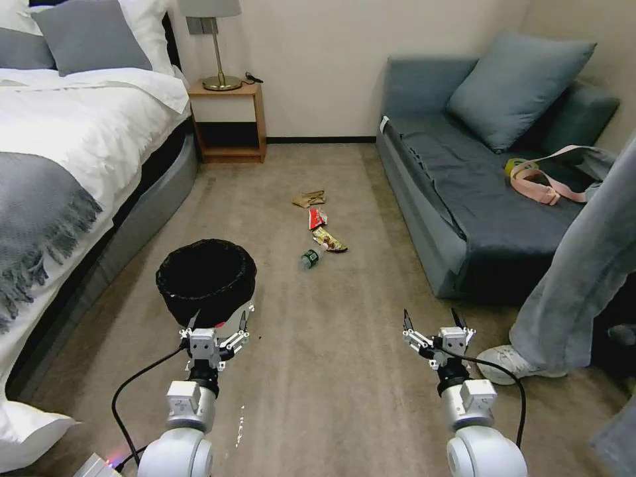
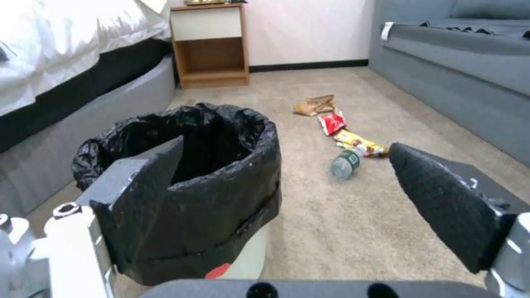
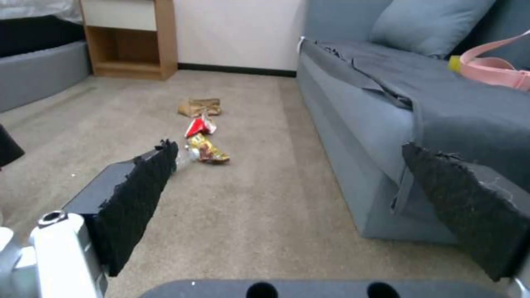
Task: Pick up the trash bin, then pick up the garbage on the floor and place it into the trash bin.
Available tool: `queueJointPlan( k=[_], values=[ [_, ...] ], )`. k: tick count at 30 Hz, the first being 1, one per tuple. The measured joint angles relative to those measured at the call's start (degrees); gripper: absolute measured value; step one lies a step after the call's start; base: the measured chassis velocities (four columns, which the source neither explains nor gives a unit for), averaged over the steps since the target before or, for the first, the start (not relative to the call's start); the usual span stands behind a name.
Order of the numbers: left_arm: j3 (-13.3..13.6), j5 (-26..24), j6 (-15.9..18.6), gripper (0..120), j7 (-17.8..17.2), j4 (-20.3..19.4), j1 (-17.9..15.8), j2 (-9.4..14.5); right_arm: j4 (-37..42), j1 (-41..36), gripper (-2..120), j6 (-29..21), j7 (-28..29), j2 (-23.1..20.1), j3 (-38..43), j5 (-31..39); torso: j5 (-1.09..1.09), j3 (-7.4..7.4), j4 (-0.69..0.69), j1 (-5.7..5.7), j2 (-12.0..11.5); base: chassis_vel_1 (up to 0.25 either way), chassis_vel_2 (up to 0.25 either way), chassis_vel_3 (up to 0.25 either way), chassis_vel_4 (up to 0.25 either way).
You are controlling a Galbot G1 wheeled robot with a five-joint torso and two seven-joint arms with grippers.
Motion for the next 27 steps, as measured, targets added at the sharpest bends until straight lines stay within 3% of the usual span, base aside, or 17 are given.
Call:
queueJointPlan(
  k=[27],
  values=[
    [0.0, 0.0, 0.0, 100, 0.0, 0.0, 0.0, 0.0, 0.0, 0.0, 100, 0.0, 0.0, 0.0, 0.0, 0.0, 0.0, 0.0, 0.0, 0.0, 0.0, 0.0, 0.0, 0.0, 0.0]
  ],
)
